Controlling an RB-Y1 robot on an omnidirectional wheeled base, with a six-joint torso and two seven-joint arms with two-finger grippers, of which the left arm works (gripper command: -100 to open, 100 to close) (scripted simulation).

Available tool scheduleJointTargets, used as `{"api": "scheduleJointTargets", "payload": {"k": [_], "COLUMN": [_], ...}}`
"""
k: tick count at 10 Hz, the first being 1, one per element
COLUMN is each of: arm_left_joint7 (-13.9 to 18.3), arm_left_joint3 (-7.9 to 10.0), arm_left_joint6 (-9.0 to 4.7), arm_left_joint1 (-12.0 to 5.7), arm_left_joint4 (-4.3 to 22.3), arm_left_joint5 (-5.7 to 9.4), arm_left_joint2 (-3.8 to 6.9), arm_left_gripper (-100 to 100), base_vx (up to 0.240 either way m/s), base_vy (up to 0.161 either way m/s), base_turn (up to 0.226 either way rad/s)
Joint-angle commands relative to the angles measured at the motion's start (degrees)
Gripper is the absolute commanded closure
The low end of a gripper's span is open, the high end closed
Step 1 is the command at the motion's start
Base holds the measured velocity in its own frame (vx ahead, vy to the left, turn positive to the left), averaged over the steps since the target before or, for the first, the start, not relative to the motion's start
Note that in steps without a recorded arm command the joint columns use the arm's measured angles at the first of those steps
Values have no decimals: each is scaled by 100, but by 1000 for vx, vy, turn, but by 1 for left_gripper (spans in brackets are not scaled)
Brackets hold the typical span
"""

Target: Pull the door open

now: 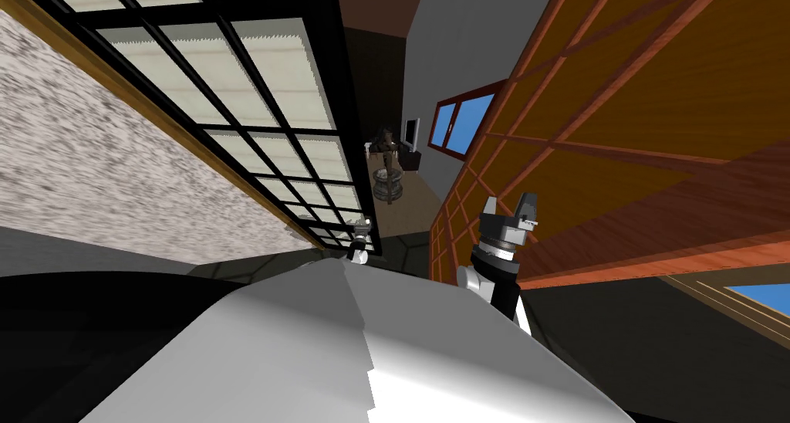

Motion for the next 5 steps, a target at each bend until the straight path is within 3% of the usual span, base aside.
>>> {"api": "scheduleJointTargets", "payload": {"k": [1, 2, 3, 5], "arm_left_joint7": [-151, -151, -137, -127], "arm_left_joint3": [159, 159, 150, 143], "arm_left_joint6": [24, 24, 27, 30], "arm_left_joint1": [172, 172, 166, 162], "arm_left_joint4": [-286, -343, -331, -323], "arm_left_joint5": [77, 77, 68, 63], "arm_left_joint2": [144, 144, 211, 255], "arm_left_gripper": [100, 100, 100, 100], "base_vx": [-14, -9, -75, -121], "base_vy": [-4, -7, -2, 7], "base_turn": [-16, 31, 34, 9]}}
